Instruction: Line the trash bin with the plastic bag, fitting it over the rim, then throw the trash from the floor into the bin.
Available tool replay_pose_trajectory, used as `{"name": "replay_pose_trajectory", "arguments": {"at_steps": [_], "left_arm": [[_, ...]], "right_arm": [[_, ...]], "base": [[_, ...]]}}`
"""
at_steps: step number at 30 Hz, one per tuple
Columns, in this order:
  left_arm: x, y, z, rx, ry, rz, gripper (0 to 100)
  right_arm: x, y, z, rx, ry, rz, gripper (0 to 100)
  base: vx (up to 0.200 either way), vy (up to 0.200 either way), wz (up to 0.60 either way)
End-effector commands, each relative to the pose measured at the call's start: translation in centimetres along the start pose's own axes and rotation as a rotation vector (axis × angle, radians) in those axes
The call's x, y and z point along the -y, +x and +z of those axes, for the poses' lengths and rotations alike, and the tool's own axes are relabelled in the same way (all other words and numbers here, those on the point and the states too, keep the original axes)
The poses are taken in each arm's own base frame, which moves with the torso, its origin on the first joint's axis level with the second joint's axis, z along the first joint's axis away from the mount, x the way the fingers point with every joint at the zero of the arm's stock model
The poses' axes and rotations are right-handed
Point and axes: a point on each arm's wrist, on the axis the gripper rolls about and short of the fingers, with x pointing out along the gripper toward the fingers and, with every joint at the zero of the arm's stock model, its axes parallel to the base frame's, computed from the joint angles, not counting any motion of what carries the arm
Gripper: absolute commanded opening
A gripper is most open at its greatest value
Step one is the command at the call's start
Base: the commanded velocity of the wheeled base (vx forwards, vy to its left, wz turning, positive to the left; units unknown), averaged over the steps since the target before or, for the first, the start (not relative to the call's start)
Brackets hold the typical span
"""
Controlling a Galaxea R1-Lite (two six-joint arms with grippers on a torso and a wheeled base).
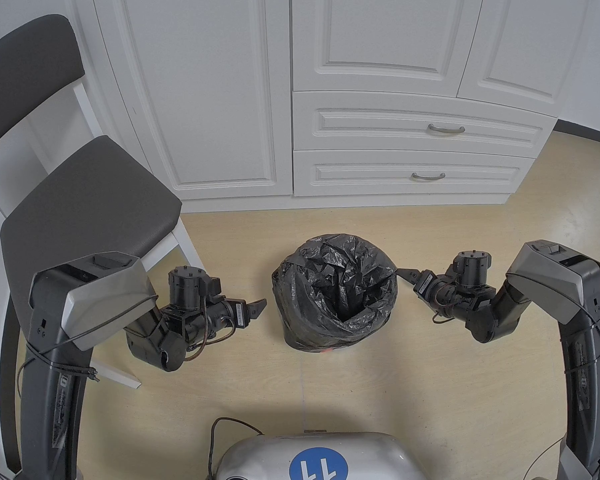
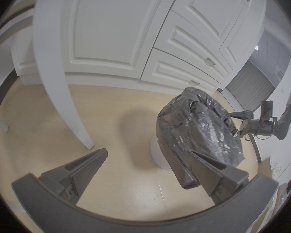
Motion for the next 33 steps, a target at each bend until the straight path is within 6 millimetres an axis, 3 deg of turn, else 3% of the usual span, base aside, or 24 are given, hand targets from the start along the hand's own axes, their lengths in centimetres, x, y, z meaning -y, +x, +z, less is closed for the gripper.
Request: {"name": "replay_pose_trajectory", "arguments": {"at_steps": [1,9,17,19,22,31,33], "left_arm": [[-1.5,3.9,-2.3,-0.071,-0.020,-0.032,100],[-1.5,6.6,-1.8,-0.054,-0.015,-0.118,100],[-2.3,9.7,-0.7,-0.136,-0.034,-0.095,100],[-2.3,9.7,-0.7,-0.136,-0.034,-0.095,100],[-2.7,11.4,-1.5,-0.153,-0.029,-0.084,100],[-2.7,12.3,-2.4,-0.228,-0.019,-0.065,100],[-2.9,12.6,-3.4,-0.251,-0.020,-0.052,100]], "right_arm": [[-0.3,-0.6,-0.8,-0.005,0.017,0.012,100],[-0.3,-0.4,-1.1,-0.006,0.009,0.006,100],[-0.1,-0.1,-2.0,0.004,-0.014,0.022,100],[-0.1,-0.1,-2.0,0.004,-0.014,0.022,100],[-0.1,-0.1,-2.1,0.003,-0.019,0.020,100],[0.2,0.5,-2.9,0.018,-0.075,-0.012,100],[0.2,0.6,-3.0,0.017,-0.075,-0.013,100]], "base": [[0.000,0.000,0.00],[0.000,0.000,0.00],[0.000,0.000,0.00],[0.000,0.000,0.00],[0.000,0.000,0.00],[0.000,0.000,0.00],[0.000,0.000,0.00]]}}
